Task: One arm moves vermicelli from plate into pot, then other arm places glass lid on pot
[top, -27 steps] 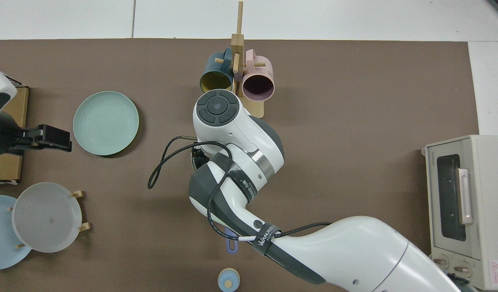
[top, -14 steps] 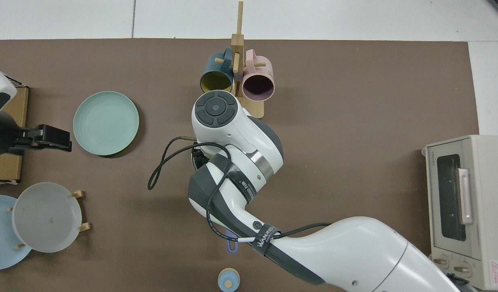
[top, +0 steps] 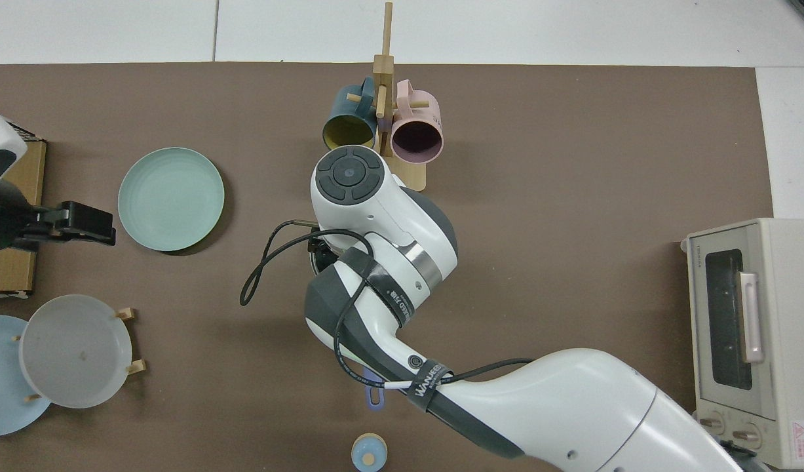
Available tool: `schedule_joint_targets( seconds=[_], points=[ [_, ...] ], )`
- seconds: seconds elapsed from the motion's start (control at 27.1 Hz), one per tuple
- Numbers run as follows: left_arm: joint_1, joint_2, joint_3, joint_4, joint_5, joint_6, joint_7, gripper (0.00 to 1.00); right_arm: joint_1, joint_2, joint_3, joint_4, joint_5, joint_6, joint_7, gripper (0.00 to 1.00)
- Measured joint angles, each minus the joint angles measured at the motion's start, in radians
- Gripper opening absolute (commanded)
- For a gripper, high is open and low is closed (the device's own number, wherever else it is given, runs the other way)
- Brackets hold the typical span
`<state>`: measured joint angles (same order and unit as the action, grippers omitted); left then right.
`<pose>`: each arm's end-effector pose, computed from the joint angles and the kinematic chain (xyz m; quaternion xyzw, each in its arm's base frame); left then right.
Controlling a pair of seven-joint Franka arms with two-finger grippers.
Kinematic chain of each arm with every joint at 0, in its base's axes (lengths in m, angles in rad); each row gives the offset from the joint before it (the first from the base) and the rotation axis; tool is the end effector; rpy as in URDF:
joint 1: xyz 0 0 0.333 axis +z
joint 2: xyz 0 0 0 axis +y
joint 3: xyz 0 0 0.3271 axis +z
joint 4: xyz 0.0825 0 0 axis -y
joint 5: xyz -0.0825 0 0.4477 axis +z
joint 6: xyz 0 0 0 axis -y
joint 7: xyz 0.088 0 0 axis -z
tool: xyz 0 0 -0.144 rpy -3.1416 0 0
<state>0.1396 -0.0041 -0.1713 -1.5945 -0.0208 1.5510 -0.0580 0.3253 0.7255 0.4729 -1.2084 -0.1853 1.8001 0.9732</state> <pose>0.6123 -0.0226 0.5868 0.9997 0.0132 -0.0202 0.0092 0.6276 0.4910 0.3273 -0.9912 0.1106 0.0701 0.0180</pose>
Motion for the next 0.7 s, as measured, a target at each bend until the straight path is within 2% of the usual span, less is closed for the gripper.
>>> schedule_joint_targets(
  seconds=[0.41,0.7],
  points=[
    [0.0,-0.001,0.0,0.0,0.0,0.0,0.0,1.0,0.0,-0.013,0.013,0.02,-0.016,-0.01,-0.001,1.0],
    [0.0,-0.001,0.0,0.0,0.0,0.0,0.0,1.0,-0.01,-0.115,0.011,0.04,-0.019,-0.028,-0.065,1.0]
  ],
)
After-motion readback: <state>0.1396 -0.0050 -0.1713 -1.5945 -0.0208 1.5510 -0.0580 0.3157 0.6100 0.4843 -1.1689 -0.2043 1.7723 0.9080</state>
